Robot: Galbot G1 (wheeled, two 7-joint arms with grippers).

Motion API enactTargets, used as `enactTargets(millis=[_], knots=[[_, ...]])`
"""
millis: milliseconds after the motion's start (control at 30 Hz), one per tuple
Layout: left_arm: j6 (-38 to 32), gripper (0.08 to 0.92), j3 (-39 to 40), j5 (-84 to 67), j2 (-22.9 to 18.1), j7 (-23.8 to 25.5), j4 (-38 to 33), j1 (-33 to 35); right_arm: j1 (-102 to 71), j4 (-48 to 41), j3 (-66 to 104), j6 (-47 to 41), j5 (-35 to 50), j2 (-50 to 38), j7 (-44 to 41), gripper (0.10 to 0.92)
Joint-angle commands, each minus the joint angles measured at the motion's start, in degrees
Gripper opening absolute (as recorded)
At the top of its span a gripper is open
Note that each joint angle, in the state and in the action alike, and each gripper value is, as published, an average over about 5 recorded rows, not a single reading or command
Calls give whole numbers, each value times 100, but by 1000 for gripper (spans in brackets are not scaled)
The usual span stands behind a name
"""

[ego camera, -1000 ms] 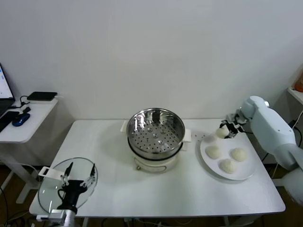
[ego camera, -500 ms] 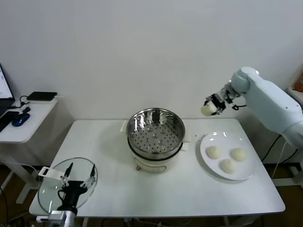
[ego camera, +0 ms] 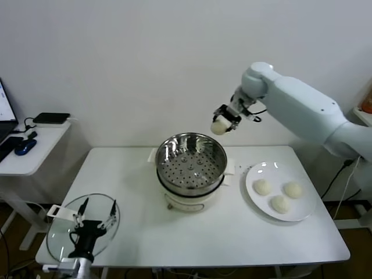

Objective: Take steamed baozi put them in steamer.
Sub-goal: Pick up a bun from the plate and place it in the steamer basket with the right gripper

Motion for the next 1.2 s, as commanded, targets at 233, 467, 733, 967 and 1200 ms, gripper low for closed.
enactTargets(millis=[233,467,733,967,1200], knots=[[20,823,-49,-36,14,2,-46,-15,-519,-771,238,808,-1709,1384,131,641],[14,823,-42,-42,18,2,-17,-14,-887,-802,497,1038,-2474,1402,226,645],[5,823,-43,-41,13,1,4,2,-1163,-835,678,1159,-2881,1368,301,646],[6,823,-49,-38,9,1,19,1,-1334,-879,791,1167,-3037,1398,325,673],[6,823,-40,-32,-3,1,38,2,-1421,-927,883,1181,-3200,1419,344,679]])
